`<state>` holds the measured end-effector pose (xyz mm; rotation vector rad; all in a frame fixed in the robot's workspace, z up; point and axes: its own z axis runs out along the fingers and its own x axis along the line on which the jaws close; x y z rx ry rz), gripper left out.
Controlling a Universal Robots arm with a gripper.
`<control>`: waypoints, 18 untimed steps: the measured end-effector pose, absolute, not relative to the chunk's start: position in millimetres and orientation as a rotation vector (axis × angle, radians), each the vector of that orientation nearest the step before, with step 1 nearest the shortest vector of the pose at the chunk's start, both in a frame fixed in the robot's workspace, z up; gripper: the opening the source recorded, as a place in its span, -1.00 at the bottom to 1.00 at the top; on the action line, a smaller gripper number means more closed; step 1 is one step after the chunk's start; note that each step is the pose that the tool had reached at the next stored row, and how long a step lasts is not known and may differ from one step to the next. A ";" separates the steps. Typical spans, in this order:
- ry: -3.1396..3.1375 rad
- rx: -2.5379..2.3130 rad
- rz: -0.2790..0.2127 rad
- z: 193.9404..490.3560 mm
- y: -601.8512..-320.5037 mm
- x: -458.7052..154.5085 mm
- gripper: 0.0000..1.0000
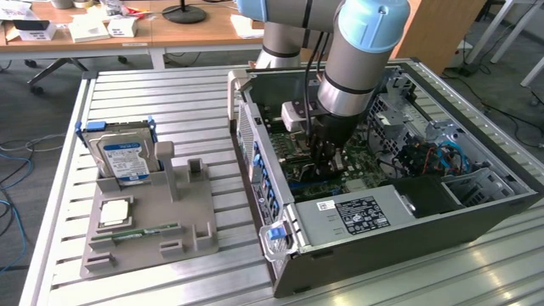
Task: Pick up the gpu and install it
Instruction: 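Insert the gpu into the slot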
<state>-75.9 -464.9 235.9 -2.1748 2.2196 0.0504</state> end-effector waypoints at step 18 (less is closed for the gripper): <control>2.220 -2.175 0.050 239.5 -464.8 -76.0 -0.47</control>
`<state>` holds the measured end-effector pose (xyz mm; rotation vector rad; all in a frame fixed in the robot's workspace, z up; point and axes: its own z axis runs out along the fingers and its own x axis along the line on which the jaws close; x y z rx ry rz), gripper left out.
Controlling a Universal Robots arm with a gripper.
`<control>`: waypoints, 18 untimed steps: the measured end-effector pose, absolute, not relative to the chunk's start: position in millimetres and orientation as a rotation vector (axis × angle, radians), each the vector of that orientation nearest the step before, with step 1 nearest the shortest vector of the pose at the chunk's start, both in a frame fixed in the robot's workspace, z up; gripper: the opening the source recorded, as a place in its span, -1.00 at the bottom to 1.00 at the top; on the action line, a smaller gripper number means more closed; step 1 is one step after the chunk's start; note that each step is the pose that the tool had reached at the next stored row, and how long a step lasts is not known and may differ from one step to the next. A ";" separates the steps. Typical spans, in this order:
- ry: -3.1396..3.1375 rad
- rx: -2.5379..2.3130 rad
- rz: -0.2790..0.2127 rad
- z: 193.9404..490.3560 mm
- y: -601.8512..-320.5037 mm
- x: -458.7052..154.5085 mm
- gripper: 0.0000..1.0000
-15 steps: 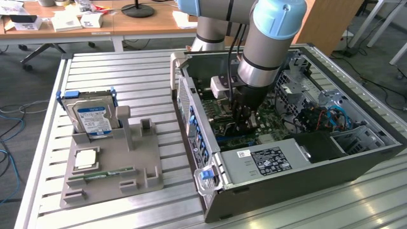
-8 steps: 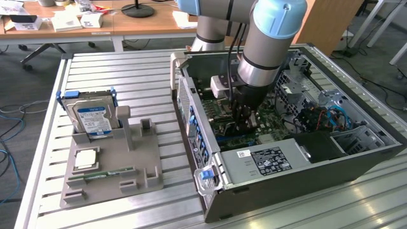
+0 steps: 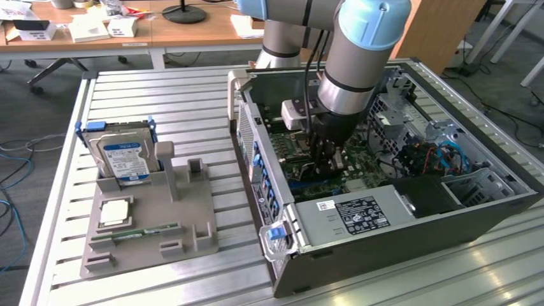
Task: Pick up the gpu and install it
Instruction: 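Insert the gpu into the slot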
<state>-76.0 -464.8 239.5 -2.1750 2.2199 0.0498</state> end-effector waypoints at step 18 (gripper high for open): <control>2.208 -2.184 0.046 238.2 -464.8 -77.8 -0.47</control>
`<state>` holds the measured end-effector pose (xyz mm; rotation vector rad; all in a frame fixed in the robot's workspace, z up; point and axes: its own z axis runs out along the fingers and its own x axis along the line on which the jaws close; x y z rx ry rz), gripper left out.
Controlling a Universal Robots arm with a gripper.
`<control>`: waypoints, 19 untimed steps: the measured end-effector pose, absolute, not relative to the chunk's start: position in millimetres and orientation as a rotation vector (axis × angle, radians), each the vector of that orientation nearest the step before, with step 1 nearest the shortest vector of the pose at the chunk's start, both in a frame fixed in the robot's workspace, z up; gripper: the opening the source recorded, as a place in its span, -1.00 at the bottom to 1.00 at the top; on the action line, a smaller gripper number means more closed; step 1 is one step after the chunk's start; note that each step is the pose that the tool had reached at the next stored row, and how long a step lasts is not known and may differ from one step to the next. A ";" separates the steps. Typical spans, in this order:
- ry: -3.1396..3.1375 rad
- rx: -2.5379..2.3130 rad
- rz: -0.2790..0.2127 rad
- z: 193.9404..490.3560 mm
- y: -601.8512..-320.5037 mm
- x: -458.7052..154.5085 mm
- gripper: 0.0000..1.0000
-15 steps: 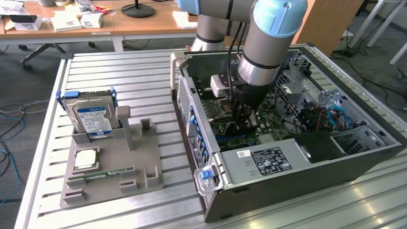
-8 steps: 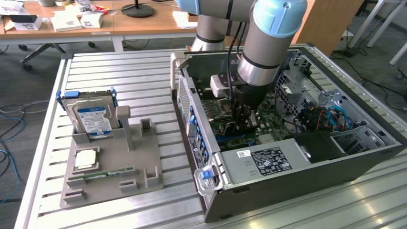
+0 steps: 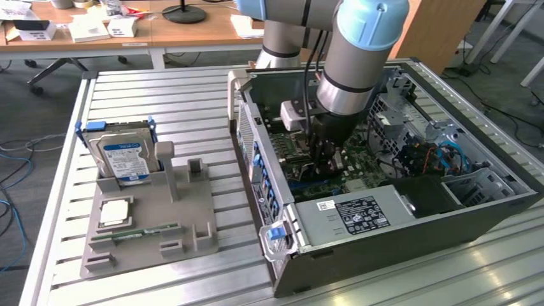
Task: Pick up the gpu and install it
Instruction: 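Insert the gpu into the slot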
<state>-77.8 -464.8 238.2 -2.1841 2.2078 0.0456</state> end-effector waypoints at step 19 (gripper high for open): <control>2.184 -2.206 0.044 237.4 -464.4 -78.5 -0.47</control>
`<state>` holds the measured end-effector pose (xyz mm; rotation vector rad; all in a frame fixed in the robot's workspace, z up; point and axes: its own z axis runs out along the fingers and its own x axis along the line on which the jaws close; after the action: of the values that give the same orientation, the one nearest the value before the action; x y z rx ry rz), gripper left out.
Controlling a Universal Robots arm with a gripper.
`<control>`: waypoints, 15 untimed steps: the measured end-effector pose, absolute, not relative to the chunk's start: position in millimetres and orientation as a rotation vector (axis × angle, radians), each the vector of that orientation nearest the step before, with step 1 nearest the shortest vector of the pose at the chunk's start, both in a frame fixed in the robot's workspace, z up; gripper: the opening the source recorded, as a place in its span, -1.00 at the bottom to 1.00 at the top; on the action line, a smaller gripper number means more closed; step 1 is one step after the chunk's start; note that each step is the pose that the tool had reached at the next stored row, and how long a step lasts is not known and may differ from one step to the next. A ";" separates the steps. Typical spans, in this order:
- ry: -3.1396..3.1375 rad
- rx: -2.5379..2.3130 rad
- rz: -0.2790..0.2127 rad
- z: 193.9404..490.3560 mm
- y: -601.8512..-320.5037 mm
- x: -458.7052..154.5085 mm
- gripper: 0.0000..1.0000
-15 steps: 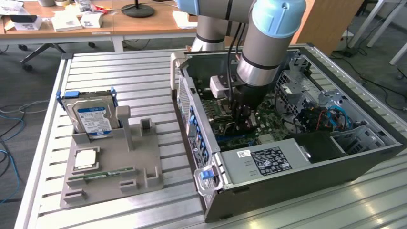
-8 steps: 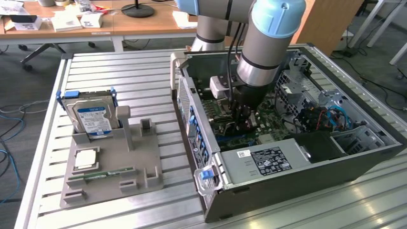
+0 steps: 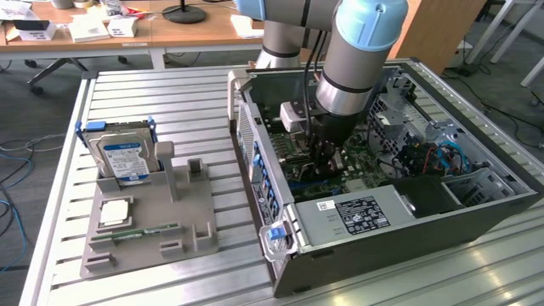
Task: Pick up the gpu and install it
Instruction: 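Insert the gpu into the slot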
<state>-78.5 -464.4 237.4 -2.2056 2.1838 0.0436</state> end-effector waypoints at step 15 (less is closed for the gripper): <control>2.184 -2.205 0.044 245.8 -464.4 -78.5 -0.20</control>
<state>-78.5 -464.4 245.8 -2.2055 2.1836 0.0441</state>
